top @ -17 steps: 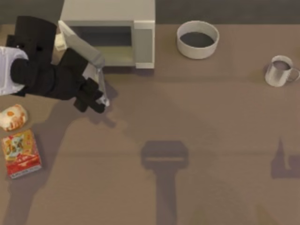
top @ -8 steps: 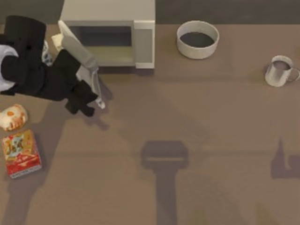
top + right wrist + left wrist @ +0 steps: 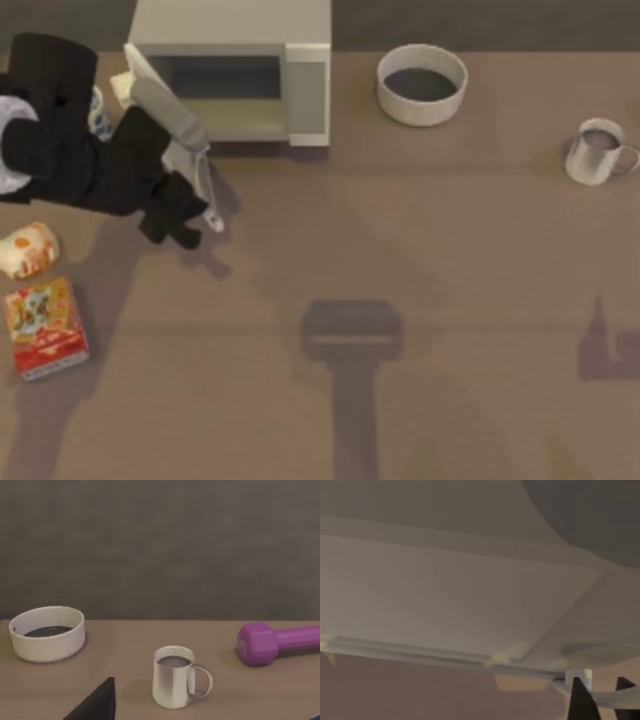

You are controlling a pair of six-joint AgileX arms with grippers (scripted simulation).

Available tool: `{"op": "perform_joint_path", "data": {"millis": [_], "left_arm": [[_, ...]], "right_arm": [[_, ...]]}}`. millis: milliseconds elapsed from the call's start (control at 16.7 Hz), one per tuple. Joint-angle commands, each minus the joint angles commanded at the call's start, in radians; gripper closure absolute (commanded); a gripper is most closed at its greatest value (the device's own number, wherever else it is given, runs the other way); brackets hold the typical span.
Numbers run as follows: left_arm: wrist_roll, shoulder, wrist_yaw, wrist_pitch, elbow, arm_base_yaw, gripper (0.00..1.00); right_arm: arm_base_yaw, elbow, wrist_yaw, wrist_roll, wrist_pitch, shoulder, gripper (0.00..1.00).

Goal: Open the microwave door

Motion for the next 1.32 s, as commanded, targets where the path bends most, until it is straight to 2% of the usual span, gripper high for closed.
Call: {"op": "perform_joint_path", "data": {"millis": [1020, 1320], "left_arm": [[0.0, 0.0, 0.0, 0.0, 0.0, 0.0, 1.0], [0.039, 0.005, 0.024, -0.026, 0.002, 0.011, 1.0]], "right_arm": [[0.0, 0.0, 0.0, 0.0, 0.0, 0.0, 0.0], [0.0, 0.0, 0.0, 0.0, 0.0, 0.0, 0.0]]}}
